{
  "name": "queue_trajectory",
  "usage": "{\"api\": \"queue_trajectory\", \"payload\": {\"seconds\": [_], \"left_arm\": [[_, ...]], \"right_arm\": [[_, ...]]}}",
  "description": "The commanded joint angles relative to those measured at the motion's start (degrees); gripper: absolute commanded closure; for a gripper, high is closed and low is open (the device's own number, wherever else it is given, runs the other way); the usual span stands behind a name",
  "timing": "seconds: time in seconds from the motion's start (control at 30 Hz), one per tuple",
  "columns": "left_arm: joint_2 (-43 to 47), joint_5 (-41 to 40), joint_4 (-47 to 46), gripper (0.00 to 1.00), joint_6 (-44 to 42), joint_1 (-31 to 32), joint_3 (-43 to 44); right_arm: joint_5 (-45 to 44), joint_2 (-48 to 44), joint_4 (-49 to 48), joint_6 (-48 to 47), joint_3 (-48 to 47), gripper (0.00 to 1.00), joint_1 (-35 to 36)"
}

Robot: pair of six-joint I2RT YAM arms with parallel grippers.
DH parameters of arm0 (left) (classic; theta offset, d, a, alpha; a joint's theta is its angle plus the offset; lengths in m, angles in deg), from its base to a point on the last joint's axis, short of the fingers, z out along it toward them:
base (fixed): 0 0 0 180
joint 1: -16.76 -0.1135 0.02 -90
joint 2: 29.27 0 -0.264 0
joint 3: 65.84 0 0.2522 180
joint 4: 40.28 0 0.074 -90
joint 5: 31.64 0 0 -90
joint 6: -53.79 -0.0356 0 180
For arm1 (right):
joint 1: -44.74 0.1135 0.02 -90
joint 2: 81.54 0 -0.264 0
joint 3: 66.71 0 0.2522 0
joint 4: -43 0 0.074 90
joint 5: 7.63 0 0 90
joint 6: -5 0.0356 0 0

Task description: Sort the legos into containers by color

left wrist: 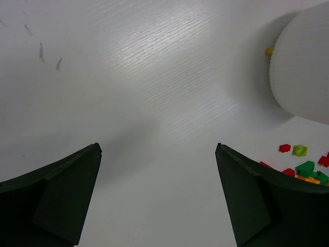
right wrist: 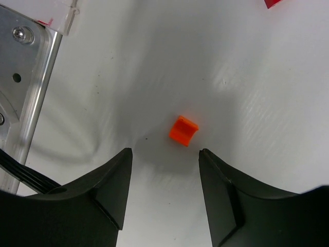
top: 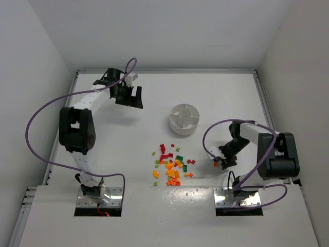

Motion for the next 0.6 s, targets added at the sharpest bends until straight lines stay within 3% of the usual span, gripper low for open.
{"api": "queue_trajectory", "payload": {"seconds": [0.0, 0.27, 0.57], "left_arm": [[-0.1, 1.9, -0.4, 0.0, 0.6, -0.1, 1.5], [-0.7, 1.9, -0.4, 0.0, 0.6, -0.1, 2.1], [-1.2, 1.9, -0.4, 0.0, 1.1, -0.1, 2.1]], "right_arm": [[3.4, 0.7, 2.1, -56.1, -2.7, 0.44, 0.4], [7.0, 0.5, 6.1, -50.6, -2.7, 0.44, 1.5], [9.9, -2.5, 3.6, -32.5, -0.7, 0.43, 2.7]]}}
